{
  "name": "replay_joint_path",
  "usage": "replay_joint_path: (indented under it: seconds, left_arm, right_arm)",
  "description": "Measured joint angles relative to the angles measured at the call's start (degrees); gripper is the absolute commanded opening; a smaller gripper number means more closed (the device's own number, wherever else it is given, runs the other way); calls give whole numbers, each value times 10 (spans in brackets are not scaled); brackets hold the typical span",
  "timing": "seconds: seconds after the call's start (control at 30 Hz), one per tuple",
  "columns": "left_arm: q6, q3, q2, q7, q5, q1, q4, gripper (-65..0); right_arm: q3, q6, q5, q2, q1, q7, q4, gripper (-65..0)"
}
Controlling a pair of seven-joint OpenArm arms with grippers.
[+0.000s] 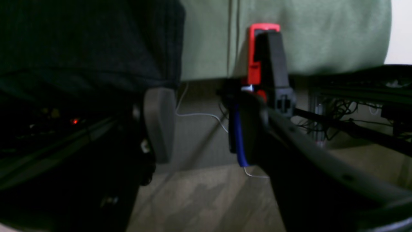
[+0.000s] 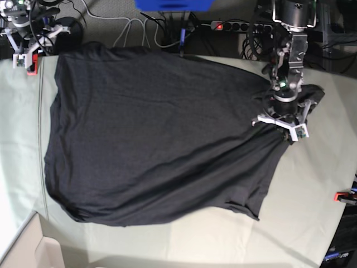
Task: Layout the t-shirt on the table in an organized manner, then fold the t-shirt properly
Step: 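Grasp the shirt side with the left gripper and drag it along the table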
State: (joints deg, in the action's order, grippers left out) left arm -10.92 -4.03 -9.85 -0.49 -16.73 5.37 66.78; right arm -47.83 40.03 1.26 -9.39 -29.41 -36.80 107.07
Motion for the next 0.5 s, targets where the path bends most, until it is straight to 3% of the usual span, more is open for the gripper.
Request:
replay_joint_path:
  seconds: [0.5]
  left_arm:
    - [4,5,-3,-1,1,121,153,-649]
  right_arm:
    - [1,0,0,0,18,0,0,-326]
